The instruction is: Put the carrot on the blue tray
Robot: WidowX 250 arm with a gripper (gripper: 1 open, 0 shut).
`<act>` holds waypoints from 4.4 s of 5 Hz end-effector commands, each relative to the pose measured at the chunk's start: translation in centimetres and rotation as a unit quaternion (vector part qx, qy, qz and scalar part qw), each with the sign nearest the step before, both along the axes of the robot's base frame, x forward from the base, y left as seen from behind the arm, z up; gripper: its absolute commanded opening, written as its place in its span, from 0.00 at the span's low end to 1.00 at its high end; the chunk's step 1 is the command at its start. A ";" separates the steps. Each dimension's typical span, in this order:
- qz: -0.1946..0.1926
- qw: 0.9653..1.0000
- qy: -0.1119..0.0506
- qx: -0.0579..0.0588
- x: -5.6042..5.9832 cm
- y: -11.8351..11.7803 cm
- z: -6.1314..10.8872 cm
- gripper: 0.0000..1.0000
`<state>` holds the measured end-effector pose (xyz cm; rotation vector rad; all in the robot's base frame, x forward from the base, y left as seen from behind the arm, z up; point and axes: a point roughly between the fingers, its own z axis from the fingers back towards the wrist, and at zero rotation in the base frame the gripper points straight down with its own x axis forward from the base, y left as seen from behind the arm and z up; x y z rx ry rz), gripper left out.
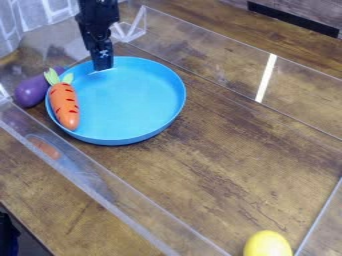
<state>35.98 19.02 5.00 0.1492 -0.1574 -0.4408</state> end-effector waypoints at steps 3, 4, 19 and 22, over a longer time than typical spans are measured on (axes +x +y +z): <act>0.002 0.999 -0.033 0.020 2.9 -0.8 -1.6 1.00; 0.004 0.999 -0.036 0.020 2.8 -1.1 -0.7 1.00; 0.067 0.996 -0.053 0.005 7.8 -1.6 -3.2 1.00; 0.068 0.997 -0.046 0.005 6.6 0.8 -3.1 1.00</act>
